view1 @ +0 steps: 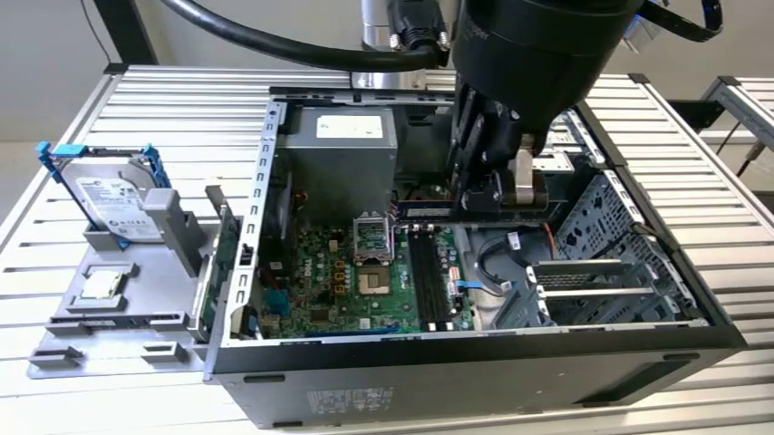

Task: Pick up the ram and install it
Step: 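Pick up the ram and move it above insertion slot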

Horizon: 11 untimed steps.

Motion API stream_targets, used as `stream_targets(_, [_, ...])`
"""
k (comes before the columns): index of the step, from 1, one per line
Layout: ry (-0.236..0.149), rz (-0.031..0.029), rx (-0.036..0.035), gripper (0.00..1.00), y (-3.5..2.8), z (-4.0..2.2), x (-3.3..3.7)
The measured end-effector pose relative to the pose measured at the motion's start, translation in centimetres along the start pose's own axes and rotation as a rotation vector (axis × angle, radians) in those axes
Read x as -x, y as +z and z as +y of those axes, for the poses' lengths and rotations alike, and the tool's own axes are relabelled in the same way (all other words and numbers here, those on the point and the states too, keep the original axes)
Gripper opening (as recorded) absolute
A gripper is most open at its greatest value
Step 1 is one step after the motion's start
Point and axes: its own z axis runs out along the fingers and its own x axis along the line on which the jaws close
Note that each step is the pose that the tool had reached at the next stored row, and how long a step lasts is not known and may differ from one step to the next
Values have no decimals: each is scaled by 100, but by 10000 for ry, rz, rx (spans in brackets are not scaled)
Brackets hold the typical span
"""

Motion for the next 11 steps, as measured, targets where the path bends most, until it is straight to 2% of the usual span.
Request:
stream_targets(1, [0, 0, 0, 0, 0, 0, 0])
stream_targets(3, [0, 3, 0, 0, 3, 1, 56])
stream_targets(11, [0, 5, 0, 0, 20, 11, 401])
